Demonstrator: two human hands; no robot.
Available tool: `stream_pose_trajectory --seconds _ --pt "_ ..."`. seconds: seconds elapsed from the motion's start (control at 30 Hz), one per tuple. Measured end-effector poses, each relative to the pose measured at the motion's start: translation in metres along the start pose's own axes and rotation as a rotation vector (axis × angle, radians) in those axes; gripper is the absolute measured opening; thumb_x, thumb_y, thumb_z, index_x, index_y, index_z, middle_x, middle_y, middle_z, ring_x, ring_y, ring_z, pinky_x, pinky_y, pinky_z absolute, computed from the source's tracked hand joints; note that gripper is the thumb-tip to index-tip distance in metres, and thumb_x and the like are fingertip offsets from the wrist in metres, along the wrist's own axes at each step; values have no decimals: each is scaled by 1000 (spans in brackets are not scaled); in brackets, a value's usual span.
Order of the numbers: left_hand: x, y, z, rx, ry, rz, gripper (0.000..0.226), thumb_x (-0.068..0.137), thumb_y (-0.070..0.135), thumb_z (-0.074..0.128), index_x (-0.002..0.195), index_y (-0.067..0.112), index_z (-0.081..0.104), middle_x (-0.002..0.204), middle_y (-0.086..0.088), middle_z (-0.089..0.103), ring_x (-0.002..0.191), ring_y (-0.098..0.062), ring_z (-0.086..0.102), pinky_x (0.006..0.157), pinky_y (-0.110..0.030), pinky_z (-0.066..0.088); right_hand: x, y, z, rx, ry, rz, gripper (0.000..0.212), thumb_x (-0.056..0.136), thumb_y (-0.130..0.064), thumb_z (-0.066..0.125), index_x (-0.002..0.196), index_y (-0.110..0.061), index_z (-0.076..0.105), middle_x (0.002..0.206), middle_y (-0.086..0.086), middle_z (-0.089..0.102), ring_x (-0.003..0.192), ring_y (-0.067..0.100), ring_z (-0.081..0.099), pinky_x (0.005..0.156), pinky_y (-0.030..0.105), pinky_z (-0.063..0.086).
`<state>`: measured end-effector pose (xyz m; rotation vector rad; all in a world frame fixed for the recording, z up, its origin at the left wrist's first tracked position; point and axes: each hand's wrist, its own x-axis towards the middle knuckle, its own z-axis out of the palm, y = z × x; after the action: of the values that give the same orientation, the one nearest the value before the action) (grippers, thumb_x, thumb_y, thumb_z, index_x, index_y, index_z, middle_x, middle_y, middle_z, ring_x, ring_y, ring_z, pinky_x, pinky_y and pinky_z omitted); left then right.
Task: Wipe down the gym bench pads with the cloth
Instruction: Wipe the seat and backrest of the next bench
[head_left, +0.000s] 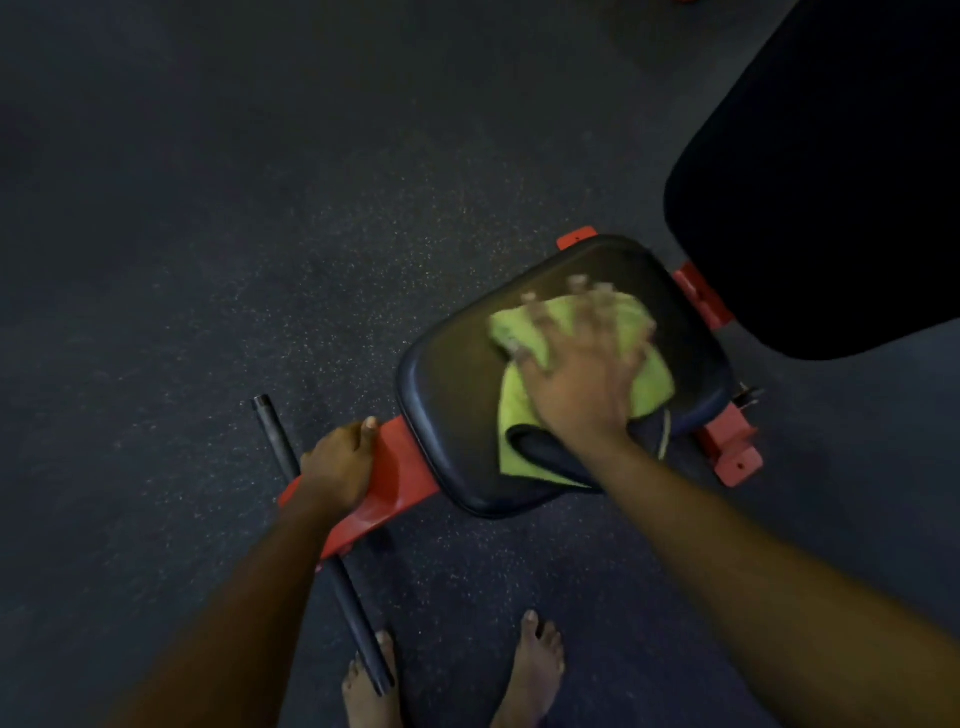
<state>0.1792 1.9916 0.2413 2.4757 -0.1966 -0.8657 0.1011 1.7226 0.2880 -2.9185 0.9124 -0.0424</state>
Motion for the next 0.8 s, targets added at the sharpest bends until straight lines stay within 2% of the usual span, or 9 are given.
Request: stream_pose_trajectory --seconds 0.07,0.13,0.23,0.3,0.43,0.6,0.67,0.73,0.8 --pt "-3 10 -9 -46 56 105 54 105 50 22 128 18 59 123 -13 65 117 -33 59 105 -55 41 -24 29 2 83 75 357 68 90 -79 36 153 -55 27 171 7 5 157 33 -2 111 77 10" --pt "-3 31 -22 -218 141 219 52 105 50 25 134 18 56 127 -10 65 115 -28 60 101 -48 47 -61 35 -2 186 42 507 68 91 -80 35 154 -58 18 171 6 -6 156 36 -11 109 80 13" --pt "14 63 -30 -366 109 252 42 107 40 32 125 15 62 118 -10 68 108 -26 63 93 -41 49 -82 41 -4 278 -28 436 61 97 -70 34 155 -55 20 171 5 -7 155 35 -13 114 73 18" --pt "24 70 -23 -288 77 228 32 107 28 37 115 11 62 112 -14 68 105 -32 62 86 -38 47 -59 57 -4 205 -37 412 59 99 -68 29 155 -52 23 170 8 7 156 34 -5 114 74 18" --pt "23 67 -5 -322 120 180 21 108 23 35 111 16 54 105 -4 64 96 -22 56 80 -29 37 9 78 -5 64 -14 294 56 101 -62 29 155 -49 27 167 9 22 154 31 16 117 69 8" --pt "27 65 -1 -387 118 188 22 108 27 32 109 19 52 97 1 64 92 -22 59 82 -37 46 84 78 -19 82 -146 12 59 101 -64 31 157 -47 23 171 3 11 156 29 13 122 60 12" --pt "22 66 2 -442 116 192 24 108 29 31 107 18 52 94 2 65 88 -17 59 83 -39 47 66 87 -27 79 -90 -65 66 98 -69 32 159 -45 19 171 6 10 157 28 10 123 58 11" --pt "19 69 1 -466 110 190 25 109 29 30 104 15 51 90 0 64 82 -14 57 81 -39 48 21 97 -27 68 28 32 77 94 -75 35 160 -38 21 169 11 16 156 29 14 123 56 11" --pt "18 69 3 -476 104 184 27 108 30 30 104 14 50 90 1 63 81 -10 56 80 -36 48 -5 100 -18 61 26 169 81 93 -77 34 160 -34 22 167 14 18 155 30 15 122 59 15"
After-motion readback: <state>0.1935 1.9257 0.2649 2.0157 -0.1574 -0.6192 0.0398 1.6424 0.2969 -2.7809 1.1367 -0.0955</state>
